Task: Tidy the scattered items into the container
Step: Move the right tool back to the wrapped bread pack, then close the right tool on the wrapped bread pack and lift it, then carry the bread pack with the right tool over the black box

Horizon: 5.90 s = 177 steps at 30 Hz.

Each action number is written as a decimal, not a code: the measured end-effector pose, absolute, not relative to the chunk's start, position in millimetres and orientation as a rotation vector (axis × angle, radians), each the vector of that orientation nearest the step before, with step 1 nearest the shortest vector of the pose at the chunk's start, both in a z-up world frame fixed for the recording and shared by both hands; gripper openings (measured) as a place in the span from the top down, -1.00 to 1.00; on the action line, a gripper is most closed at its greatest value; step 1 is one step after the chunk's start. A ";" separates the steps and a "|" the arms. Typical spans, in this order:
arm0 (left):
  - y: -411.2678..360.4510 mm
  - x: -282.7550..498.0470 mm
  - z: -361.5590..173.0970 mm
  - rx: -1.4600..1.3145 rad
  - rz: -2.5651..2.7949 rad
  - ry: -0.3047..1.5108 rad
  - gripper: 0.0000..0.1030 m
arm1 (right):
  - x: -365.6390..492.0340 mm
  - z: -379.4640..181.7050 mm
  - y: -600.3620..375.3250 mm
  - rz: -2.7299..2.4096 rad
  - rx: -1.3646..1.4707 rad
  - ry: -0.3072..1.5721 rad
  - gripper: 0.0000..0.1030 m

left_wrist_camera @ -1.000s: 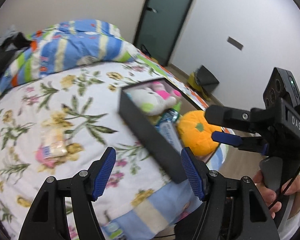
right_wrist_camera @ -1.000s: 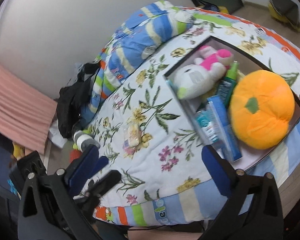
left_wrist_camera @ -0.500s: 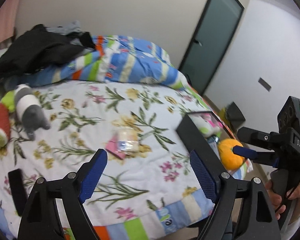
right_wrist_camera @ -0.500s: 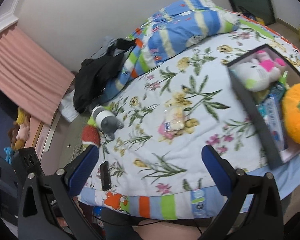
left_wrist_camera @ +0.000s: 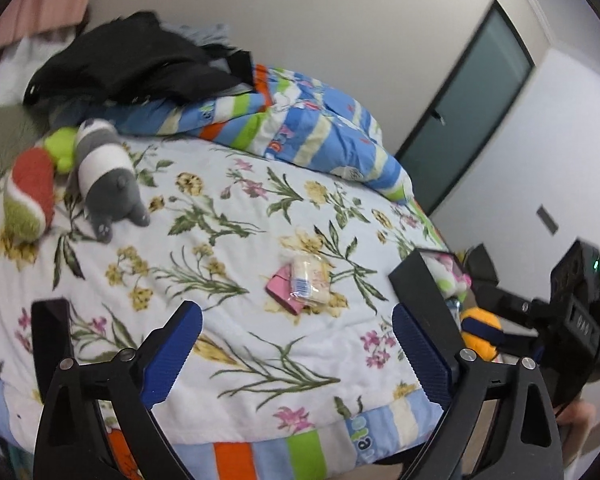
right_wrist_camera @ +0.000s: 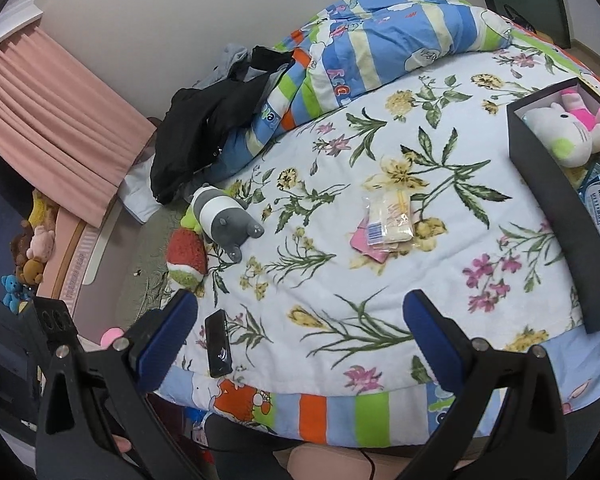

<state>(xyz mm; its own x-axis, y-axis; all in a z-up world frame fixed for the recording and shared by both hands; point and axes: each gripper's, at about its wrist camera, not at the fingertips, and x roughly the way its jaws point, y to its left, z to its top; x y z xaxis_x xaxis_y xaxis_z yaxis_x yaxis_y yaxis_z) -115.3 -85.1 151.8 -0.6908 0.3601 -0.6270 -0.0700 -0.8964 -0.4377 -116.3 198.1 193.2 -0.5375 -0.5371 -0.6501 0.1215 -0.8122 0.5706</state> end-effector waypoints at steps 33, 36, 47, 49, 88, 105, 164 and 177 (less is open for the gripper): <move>-55.8 -194.5 65.6 -1.271 2.427 -0.681 -0.90 | -183.0 93.6 200.2 -2.343 1.384 -0.670 -1.00; -44.4 -205.6 58.5 -1.290 2.402 -0.693 -0.90 | -189.2 81.6 204.3 -2.329 1.381 -0.662 -1.00; -6.9 -254.0 23.3 -1.310 2.269 -0.722 -0.90 | -214.6 39.8 212.6 -2.308 1.291 -0.597 -1.00; -2.0 -266.2 14.0 -1.332 2.218 -0.750 -0.90 | -223.3 32.4 216.9 -2.282 1.285 -0.622 -1.00; 49.9 -349.1 -62.6 -1.487 2.292 -0.527 0.04 | -304.5 -28.6 185.1 -2.265 1.301 -0.488 0.01; 57.3 -318.9 -7.2 -1.386 2.356 -0.446 0.09 | -270.9 23.1 191.6 -2.333 1.193 -0.475 0.09; 274.1 -162.7 195.7 -0.990 2.261 -0.200 0.09 | -76.9 209.2 404.7 -2.672 0.791 -0.535 0.08; 346.0 -169.5 169.6 -1.043 2.172 -0.158 0.09 | -75.6 183.9 471.2 -2.726 0.846 -0.616 0.08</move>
